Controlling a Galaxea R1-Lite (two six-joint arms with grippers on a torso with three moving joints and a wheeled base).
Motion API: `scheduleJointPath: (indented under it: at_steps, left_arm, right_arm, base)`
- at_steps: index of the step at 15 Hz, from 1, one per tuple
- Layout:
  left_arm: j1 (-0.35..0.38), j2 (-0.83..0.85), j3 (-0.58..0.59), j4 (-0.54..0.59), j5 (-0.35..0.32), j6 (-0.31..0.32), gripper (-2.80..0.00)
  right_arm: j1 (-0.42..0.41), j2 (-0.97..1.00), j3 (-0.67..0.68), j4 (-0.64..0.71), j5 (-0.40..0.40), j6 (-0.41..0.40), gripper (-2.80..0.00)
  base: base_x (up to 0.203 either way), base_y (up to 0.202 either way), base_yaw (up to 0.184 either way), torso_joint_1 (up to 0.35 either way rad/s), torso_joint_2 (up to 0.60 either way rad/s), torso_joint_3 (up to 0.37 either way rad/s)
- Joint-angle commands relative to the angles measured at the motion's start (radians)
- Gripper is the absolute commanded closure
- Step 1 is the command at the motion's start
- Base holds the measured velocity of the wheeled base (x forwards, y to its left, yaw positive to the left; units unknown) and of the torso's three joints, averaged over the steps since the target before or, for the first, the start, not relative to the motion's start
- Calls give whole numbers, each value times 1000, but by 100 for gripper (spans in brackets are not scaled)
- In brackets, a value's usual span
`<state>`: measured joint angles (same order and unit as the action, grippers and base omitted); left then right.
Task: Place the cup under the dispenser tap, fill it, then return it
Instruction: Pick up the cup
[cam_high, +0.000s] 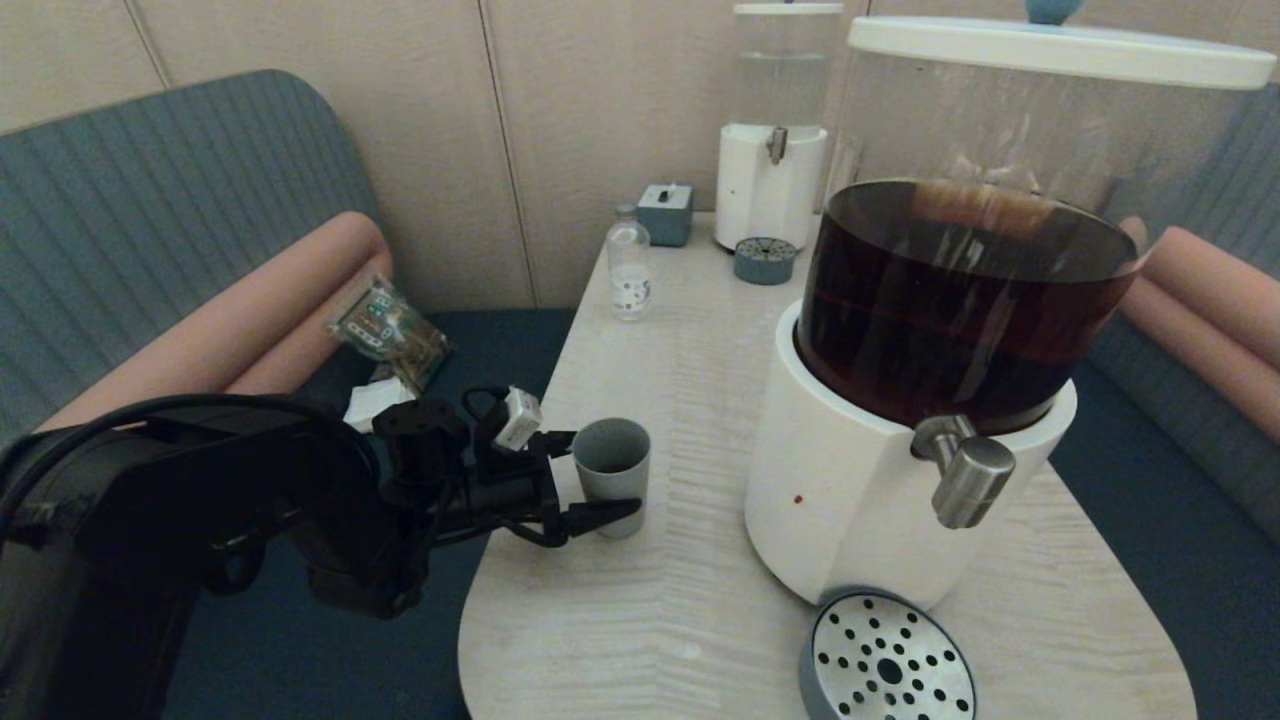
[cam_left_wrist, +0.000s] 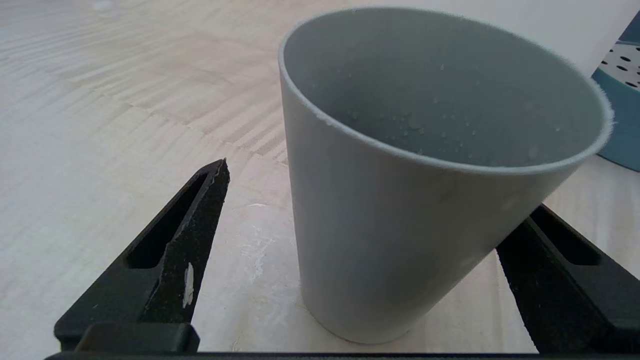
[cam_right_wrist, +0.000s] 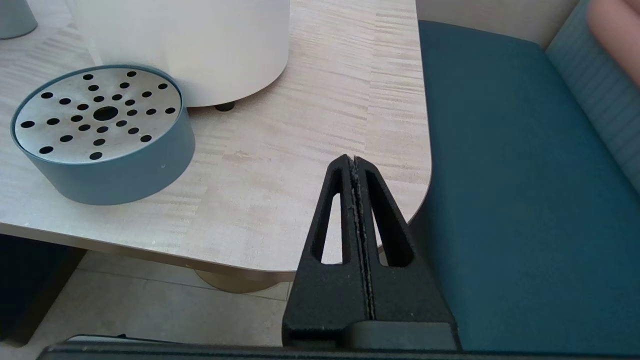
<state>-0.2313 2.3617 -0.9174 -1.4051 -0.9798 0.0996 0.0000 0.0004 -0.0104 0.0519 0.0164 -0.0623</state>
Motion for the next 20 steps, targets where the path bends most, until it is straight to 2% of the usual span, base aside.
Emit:
scheduleJointPath:
  at_steps: [1,7,8,17,20]
  left_arm:
    - [-2,9,-8,-8,-4,0,-280]
    - [-20,27,-29,-11,17,0,-280]
    - [-22,27,-31,-14,18,0,0]
    - [-22,-27,25,-26,19,-18,0]
    - [-23,-100,86,-26,19,-20,0]
  right_arm:
    - [0,-5,0,0,0,-1,0]
    - [0,-5,0,0,0,-1,0]
    - [1,-5,0,0,0,-1,0]
    - [0,-5,0,0,0,-1,0]
    - [0,-5,0,0,0,-1,0]
  base:
    - [0,0,0,0,0,0]
    - [0,0,0,0,0,0]
    - [0,0,0,0,0,0]
    - [0,0,0,0,0,0]
    - [0,0,0,0,0,0]
